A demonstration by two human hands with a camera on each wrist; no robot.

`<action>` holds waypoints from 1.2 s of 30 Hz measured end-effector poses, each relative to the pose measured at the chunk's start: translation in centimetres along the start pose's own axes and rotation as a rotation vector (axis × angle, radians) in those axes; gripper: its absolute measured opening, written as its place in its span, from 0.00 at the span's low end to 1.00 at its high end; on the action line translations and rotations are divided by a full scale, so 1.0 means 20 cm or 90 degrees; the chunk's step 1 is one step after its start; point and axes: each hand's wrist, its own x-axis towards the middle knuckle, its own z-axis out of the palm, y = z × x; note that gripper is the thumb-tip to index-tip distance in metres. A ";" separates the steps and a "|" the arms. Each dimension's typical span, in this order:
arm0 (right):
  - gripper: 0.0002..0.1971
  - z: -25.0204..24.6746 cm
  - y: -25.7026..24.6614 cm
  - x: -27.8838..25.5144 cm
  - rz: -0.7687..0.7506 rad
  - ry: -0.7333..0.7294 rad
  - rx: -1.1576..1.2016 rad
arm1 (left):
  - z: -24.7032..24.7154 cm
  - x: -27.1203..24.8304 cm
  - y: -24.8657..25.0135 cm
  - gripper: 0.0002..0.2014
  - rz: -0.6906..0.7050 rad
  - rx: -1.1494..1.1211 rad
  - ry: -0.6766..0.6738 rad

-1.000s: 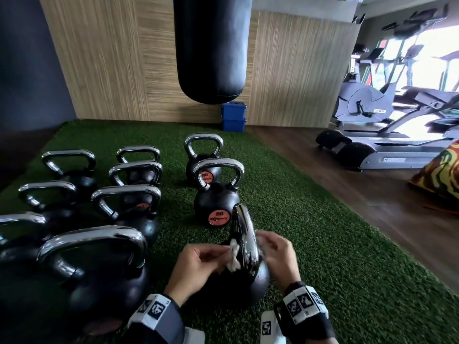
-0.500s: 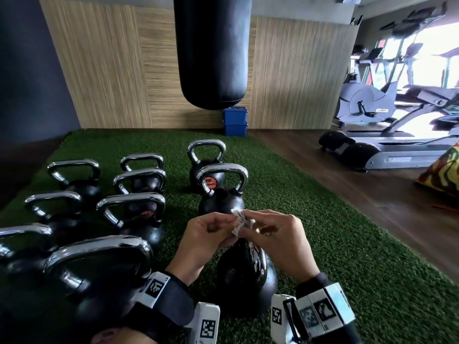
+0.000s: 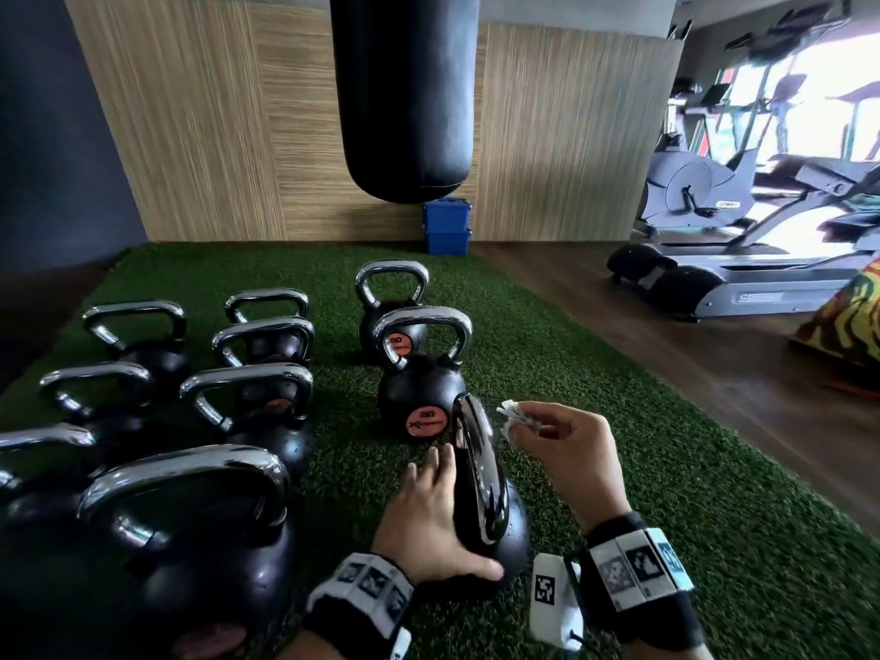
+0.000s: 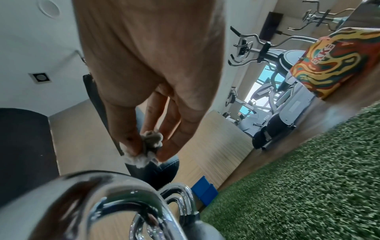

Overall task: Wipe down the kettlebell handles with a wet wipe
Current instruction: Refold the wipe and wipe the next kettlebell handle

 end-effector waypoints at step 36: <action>0.16 0.25 0.27 0.17 0.132 0.129 -0.062 | 0.03 0.20 -0.26 0.54 0.339 -0.217 -0.016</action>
